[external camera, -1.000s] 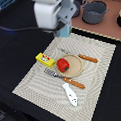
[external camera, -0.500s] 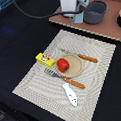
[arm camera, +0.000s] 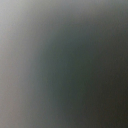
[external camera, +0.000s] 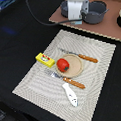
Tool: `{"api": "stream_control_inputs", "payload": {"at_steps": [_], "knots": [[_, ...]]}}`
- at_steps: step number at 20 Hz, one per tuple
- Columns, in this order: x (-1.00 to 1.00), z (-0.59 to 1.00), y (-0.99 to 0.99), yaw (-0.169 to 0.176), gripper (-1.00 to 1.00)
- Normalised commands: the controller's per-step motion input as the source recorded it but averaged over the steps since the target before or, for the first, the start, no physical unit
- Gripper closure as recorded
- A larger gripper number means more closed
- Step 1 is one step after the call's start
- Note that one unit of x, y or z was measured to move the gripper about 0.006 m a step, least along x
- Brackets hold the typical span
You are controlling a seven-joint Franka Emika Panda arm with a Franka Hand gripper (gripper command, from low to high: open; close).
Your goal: Interact with the objects in diverse but meaningful ways.
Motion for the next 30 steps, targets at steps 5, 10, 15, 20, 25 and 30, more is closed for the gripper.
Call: {"api": "stream_control_inputs", "payload": {"at_steps": [5, 10, 15, 20, 25, 30], "knots": [[-0.26, -0.67, 0.03, 0.000, 1.00], [-0.29, -0.50, 0.08, 0.000, 1.00], [-0.16, 0.12, 0.13, 0.019, -1.00], [-0.16, 0.99, 0.14, 0.020, -1.00], [-0.10, 1.00, 0.18, 0.012, -1.00], [0.05, 0.99, 0.03, -0.004, -1.00]]}}
